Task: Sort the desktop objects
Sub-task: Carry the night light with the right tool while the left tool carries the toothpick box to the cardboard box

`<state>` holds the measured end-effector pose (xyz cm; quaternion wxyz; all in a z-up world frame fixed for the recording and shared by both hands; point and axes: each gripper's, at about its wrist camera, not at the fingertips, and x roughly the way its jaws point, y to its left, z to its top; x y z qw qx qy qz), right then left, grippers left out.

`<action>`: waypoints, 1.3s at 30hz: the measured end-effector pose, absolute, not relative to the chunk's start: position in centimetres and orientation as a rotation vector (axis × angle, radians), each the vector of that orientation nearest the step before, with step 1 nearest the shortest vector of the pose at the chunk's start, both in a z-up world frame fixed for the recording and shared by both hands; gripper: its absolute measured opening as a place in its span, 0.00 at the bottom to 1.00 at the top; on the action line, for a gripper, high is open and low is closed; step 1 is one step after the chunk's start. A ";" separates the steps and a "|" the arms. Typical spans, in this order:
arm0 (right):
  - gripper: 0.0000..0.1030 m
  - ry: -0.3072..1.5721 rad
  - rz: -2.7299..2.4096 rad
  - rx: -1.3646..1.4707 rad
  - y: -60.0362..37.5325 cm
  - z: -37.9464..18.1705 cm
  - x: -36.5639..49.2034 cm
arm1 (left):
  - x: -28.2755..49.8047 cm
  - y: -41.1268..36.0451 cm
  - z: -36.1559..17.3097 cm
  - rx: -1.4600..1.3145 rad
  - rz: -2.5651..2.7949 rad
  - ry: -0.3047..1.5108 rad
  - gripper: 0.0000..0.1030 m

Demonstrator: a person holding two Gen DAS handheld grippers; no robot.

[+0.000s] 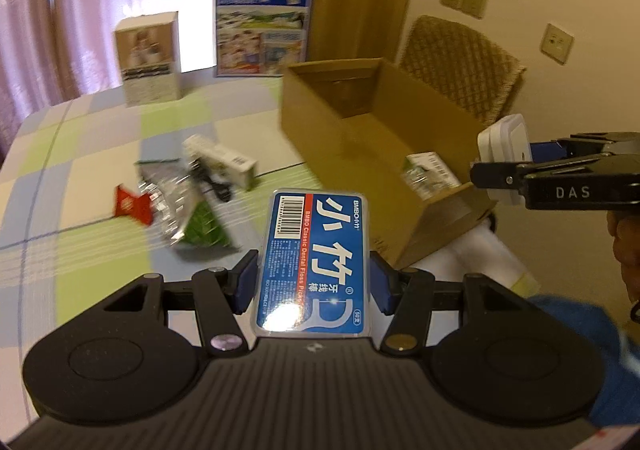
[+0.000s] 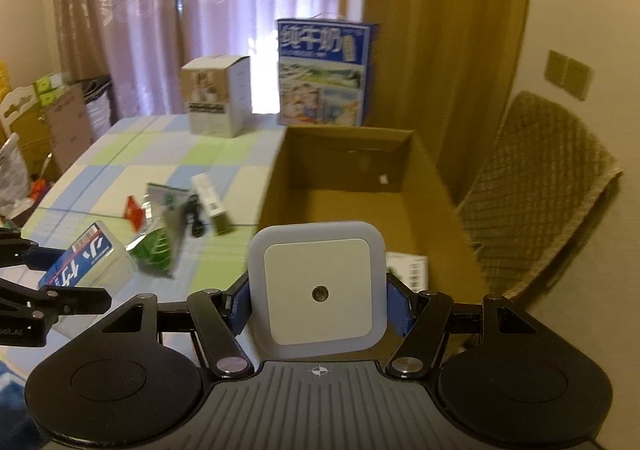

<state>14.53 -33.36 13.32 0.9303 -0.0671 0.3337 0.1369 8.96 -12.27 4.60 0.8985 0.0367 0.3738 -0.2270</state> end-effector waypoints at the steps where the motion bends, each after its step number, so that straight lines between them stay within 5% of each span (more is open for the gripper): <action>1: 0.61 0.680 0.274 -0.142 -34.0 13.5 14.8 | 9.1 -13.0 4.8 0.078 -0.481 0.770 0.50; 18: 0.61 0.686 0.255 -0.237 -39.5 12.6 19.5 | 14.0 -24.2 6.0 0.148 -0.624 0.737 0.50; 39: 0.61 0.722 0.265 -0.238 -39.7 10.5 25.0 | 19.7 -27.2 3.2 0.080 -0.607 0.772 0.50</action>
